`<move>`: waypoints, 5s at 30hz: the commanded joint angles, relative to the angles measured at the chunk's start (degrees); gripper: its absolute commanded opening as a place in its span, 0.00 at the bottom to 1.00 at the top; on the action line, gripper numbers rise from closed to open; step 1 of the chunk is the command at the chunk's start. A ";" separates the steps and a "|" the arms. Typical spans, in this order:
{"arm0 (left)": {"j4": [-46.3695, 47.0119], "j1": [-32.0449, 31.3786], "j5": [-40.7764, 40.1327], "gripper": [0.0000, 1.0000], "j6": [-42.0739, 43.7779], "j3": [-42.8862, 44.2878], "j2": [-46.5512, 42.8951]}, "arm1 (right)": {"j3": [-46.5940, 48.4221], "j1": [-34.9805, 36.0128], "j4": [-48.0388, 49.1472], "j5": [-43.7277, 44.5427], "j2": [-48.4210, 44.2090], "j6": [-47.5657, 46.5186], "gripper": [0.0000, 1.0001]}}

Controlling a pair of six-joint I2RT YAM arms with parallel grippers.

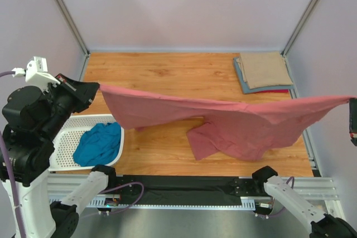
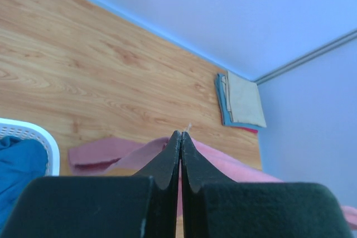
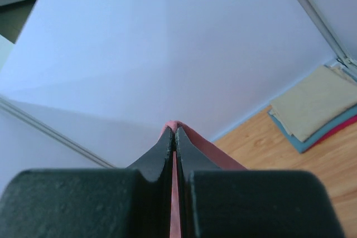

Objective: Fold and stack the t-shirts
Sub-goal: Flatten the tshirt out, then fold the tshirt

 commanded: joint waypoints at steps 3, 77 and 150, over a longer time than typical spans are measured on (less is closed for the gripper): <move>-0.94 0.08 2.01 0.00 -0.13 3.58 3.28 | -0.01 -0.14 3.87 -5.07 4.30 -4.53 0.00; 4.52 18.28 14.93 0.00 16.75 -50.65 0.82 | -55.92 -25.45 -9.75 -24.49 -10.36 3.81 0.00; -2.88 -7.13 -25.24 0.00 8.84 -26.58 37.55 | -40.53 -25.62 28.13 -31.88 42.99 -20.27 0.05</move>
